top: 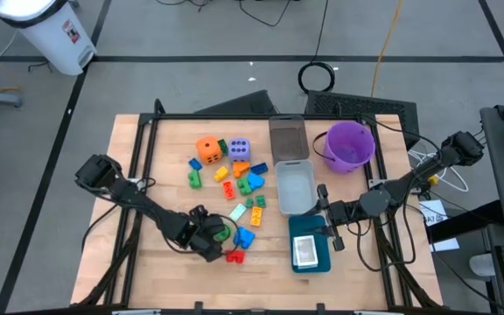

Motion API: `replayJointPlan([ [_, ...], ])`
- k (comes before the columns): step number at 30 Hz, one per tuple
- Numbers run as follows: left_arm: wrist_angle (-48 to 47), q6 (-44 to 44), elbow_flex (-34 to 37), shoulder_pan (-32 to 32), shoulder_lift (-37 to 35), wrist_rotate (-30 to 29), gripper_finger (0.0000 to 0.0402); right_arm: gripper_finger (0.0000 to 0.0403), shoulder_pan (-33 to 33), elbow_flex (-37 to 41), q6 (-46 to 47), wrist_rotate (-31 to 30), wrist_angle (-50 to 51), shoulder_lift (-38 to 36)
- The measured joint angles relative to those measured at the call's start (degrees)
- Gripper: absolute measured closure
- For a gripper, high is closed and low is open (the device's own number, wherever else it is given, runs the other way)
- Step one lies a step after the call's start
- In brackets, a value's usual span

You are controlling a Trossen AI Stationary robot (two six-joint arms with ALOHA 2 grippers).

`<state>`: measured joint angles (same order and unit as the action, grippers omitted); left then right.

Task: Pick & Place Toys
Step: Put the green game piece into the gray bin

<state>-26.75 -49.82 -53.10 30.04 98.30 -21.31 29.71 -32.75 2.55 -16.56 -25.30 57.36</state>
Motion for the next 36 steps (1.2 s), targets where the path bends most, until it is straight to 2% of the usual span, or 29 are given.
replayJointPlan([
  [10,1.59,6.10,0.00,-0.83,1.41,3.41,0.0019,0.0257,0.00,0.00,-0.04,-0.09,-0.07,0.00],
  [16,4.52,8.24,-0.02,-1.30,2.69,3.32,0.0094,0.0257,0.00,0.02,-0.15,-0.12,0.21,0.00],
  [20,4.40,5.59,-0.02,-1.55,2.83,3.13,0.0150,0.0257,0.00,0.02,0.13,-0.11,0.24,-0.02],
  [23,4.35,5.58,-0.02,-1.57,2.84,3.03,0.0175,0.0257,0.00,0.02,0.20,-0.11,0.20,-0.01],
  [36,4.16,9.46,-0.02,-1.93,2.80,3.24,0.0188,0.0257,0.00,0.02,0.20,-0.11,0.17,0.00],
])
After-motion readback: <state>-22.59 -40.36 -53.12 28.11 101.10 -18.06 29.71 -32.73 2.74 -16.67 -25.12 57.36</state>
